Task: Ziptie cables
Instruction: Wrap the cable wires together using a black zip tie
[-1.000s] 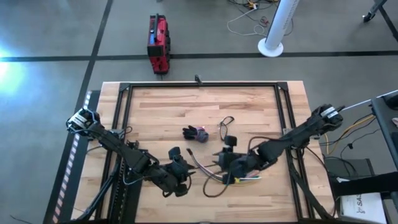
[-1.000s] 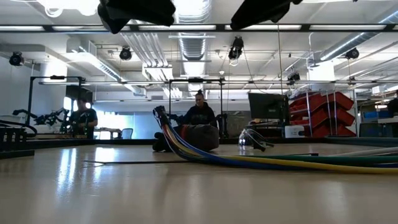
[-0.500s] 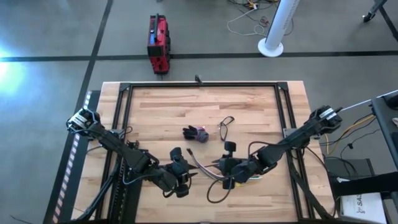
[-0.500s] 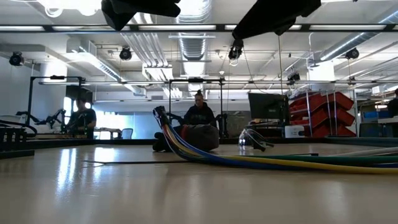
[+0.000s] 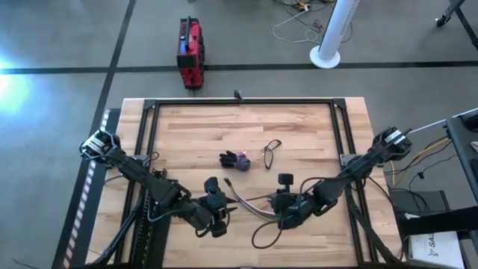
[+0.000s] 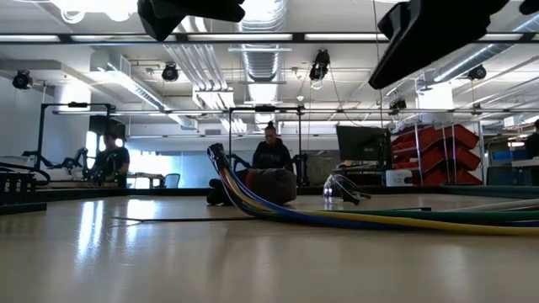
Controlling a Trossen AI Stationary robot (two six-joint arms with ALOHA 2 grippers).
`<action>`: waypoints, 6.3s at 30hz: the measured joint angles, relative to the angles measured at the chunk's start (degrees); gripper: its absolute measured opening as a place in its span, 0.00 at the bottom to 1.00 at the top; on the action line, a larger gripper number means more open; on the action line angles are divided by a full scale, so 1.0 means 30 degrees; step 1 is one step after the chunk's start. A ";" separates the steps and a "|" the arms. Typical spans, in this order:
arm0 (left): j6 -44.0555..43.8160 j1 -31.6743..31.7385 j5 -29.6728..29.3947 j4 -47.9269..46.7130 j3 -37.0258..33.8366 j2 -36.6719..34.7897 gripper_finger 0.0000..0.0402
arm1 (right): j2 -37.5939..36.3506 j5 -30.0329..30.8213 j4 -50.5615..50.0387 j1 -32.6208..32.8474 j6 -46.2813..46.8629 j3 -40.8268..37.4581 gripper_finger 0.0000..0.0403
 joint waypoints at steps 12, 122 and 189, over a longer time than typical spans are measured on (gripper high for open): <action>0.0000 0.0000 0.0000 -0.0015 0.0000 0.0000 0.21 | -0.1079 0.0147 -0.1908 0.0387 0.0856 0.0000 0.05; 1.2360 0.6100 0.5316 -0.6377 0.1749 0.4506 0.51 | 0.0466 -0.1427 0.4860 0.0766 0.0418 -0.3752 0.50; 2.0582 0.6808 0.3395 -0.5537 0.2594 0.6608 0.06 | 0.2390 -0.8070 0.2087 -0.4116 -0.1864 -0.4386 0.07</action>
